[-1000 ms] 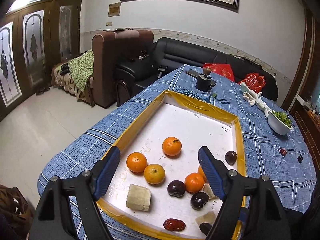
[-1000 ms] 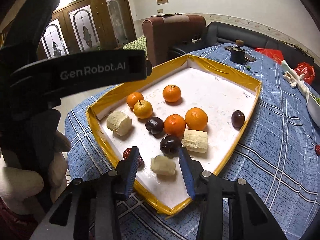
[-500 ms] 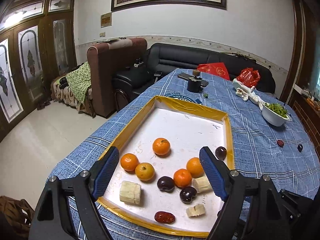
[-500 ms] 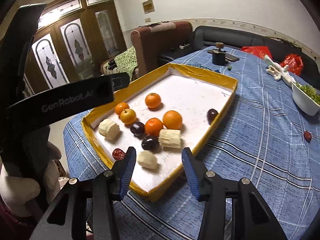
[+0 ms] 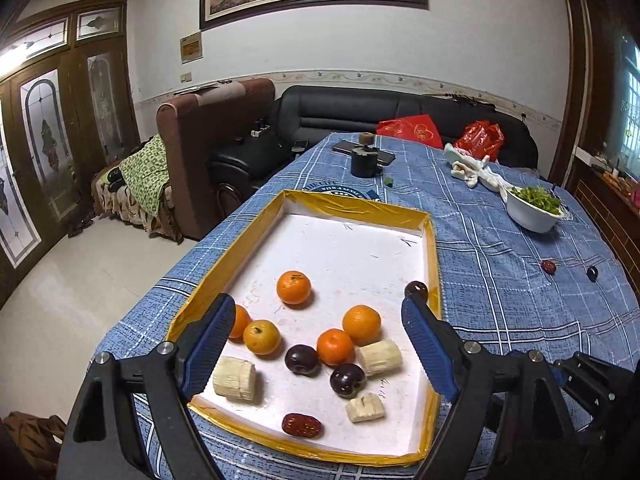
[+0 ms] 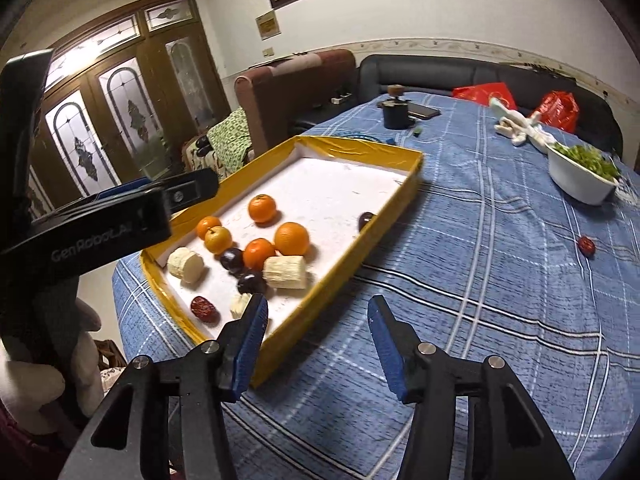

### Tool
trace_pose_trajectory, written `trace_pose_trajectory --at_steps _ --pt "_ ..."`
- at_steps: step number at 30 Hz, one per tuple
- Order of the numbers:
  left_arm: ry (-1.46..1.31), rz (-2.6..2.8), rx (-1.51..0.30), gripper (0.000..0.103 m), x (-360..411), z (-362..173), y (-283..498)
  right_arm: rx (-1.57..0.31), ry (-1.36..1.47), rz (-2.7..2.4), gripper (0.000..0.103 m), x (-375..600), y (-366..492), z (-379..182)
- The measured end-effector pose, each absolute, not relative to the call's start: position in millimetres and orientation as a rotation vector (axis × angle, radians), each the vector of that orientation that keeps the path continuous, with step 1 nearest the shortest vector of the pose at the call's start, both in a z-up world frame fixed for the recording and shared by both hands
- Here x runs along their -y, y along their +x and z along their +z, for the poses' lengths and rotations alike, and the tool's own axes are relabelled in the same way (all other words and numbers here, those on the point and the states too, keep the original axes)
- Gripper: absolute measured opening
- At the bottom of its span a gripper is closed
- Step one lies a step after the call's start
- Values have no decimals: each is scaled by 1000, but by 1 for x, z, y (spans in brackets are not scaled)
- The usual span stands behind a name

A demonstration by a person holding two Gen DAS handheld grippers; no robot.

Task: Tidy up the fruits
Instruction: 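Move both tools back toward the last fruit on the table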

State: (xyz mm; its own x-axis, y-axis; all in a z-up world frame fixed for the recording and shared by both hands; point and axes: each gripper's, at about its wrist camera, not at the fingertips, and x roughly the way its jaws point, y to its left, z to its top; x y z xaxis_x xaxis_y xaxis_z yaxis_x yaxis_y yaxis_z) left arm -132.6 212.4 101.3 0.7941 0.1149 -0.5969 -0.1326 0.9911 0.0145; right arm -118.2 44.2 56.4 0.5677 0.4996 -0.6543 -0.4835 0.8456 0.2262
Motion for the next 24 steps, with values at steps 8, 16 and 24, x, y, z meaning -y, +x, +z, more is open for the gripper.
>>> trace_pose_trajectory --at_steps 8,16,24 --pt "3 109 -656 85 -198 98 -130 -796 68 559 58 -27 -113 51" --pt "26 75 -679 85 -185 94 -125 -791 74 516 59 -3 -110 52" --pt "-51 -111 -712 85 -175 109 -118 -751 127 278 59 104 -98 77"
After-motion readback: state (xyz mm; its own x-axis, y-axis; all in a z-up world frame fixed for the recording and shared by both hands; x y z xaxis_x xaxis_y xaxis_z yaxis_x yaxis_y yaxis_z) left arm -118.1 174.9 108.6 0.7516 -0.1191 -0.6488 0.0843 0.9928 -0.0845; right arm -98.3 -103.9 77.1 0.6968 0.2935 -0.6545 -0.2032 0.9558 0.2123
